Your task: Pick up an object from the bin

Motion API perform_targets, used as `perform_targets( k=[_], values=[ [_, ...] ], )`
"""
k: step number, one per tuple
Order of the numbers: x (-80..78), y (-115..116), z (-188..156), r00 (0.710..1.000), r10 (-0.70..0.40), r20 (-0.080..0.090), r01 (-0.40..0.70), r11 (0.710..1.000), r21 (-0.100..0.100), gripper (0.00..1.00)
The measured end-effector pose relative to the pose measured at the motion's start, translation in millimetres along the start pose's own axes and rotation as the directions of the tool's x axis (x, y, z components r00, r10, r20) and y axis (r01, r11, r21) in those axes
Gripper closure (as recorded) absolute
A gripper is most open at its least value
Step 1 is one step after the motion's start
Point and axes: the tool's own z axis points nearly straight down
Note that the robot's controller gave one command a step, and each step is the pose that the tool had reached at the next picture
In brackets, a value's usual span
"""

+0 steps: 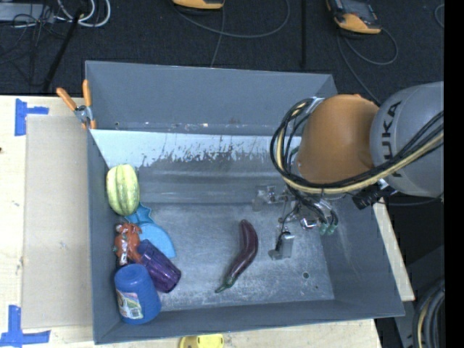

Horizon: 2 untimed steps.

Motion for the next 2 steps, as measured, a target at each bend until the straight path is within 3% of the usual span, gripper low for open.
perform_targets(
  k=[1,2],
  values=[
    [13.2,18,18,0.926,-0.378,-0.003,0.378,0.926,-0.002,0.00],
    [12.2,18,57,0.907,-0.421,-0.005,0.421,0.907,-0.004,0.00]
  ],
)
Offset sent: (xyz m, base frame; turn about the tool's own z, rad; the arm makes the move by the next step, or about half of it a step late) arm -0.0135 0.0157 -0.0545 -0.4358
